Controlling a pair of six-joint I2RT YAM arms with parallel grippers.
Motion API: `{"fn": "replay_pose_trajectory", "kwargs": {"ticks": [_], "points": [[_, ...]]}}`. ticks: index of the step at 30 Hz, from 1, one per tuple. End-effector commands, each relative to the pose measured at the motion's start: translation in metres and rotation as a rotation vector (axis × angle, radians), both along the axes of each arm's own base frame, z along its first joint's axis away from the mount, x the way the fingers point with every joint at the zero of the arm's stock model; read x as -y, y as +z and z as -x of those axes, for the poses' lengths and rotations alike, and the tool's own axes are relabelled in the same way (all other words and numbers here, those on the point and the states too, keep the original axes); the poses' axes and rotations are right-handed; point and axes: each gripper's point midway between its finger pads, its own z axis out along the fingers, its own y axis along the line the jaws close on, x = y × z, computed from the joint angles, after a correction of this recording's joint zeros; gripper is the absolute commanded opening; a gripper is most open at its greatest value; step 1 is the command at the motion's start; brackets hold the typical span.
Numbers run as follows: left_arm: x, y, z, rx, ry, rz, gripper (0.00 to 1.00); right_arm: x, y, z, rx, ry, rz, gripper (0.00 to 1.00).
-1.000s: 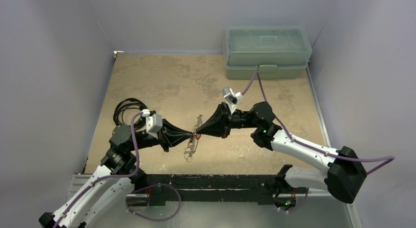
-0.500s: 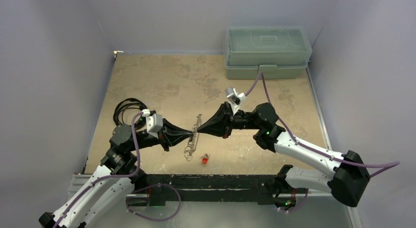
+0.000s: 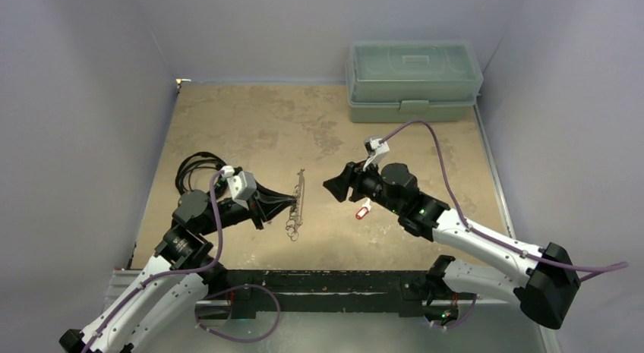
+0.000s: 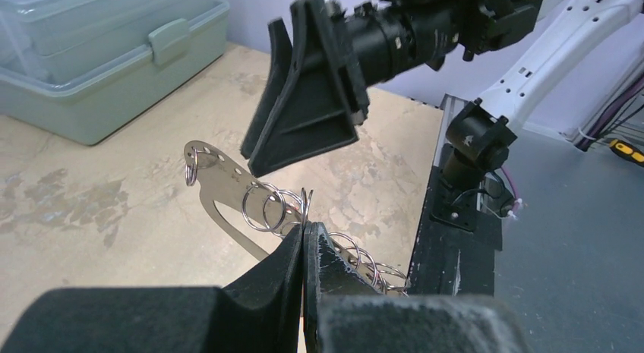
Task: Put the keys on the keyring
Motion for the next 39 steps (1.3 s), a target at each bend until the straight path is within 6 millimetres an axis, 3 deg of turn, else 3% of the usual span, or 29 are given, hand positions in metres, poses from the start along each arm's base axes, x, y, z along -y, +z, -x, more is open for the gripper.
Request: {"fn": "replay_pose_trajectory", "kwargs": {"ticks": [1,4,8,14,22,27,34,39], "points": [[-0.007,0.027,-0.008,0.080,0.061,0.029,0.00,0.057,-0.076,-0.024,-0.204,-0.369,0.195,0.65],[-0.007,0.027,-0.007,0.077,0.060,0.028,0.00,0.078,-0.104,-0.029,-0.281,-0.499,0.302,0.67],[-0.007,0.027,-0.007,0.078,0.063,0.029,0.00,0.087,-0.131,-0.032,-0.352,-0.570,0.418,0.75],[-0.008,0.027,-0.007,0.080,0.064,0.031,0.00,0.091,-0.165,-0.025,-0.422,-0.573,0.504,0.65],[-0.007,0.026,-0.008,0.074,0.064,0.027,0.00,0.105,-0.169,-0.025,-0.388,-0.603,0.558,0.51],[-0.005,0.025,-0.008,0.070,0.057,0.026,0.00,0.117,-0.182,-0.025,-0.401,-0.632,0.609,0.46],[-0.005,0.025,-0.009,0.068,0.059,0.025,0.00,0.120,-0.195,-0.026,-0.416,-0.635,0.637,0.33],[-0.005,0.024,-0.009,0.066,0.060,0.024,0.00,0.119,-0.203,-0.023,-0.435,-0.619,0.658,0.30]]}}
